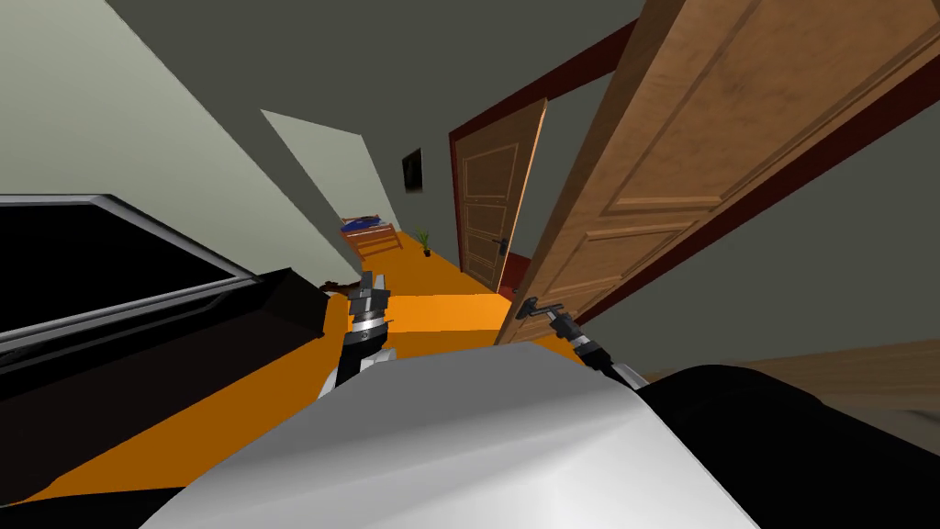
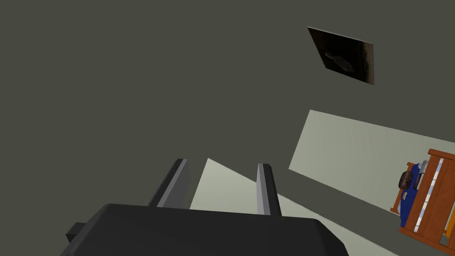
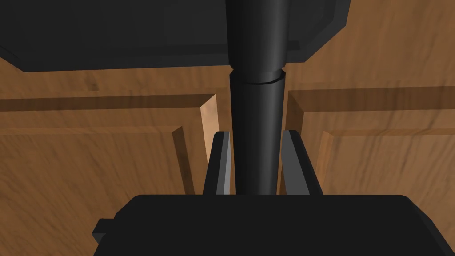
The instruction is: Pull the door open
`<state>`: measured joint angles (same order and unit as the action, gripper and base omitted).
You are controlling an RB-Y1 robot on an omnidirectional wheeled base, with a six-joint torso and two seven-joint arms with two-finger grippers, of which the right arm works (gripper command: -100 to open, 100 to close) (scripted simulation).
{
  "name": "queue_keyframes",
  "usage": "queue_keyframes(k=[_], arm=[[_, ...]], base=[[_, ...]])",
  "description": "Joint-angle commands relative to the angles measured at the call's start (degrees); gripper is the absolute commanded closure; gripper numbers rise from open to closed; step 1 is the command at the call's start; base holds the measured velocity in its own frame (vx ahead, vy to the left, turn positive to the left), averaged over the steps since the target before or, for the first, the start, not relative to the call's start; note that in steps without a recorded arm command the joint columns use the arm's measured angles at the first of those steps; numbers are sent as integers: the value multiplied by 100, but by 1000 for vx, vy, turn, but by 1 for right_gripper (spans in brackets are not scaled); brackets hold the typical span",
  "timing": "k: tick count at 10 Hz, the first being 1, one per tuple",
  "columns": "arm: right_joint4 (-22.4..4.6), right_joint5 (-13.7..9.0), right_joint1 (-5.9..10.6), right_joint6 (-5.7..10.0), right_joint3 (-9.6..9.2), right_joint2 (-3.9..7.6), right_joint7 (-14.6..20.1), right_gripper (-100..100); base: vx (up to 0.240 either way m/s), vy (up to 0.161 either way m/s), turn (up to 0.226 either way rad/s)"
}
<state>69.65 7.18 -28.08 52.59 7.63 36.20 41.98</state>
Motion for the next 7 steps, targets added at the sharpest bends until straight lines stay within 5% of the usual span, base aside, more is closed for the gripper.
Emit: queue_keyframes(k=[1, 7], arm=[[0, 0, 0, 0, 0, 0, 0, 100], [-686, 83, -215, 971, 84, 137, 95, 100]], base=[[-89, -37, 25], [-49, -15, 64]])
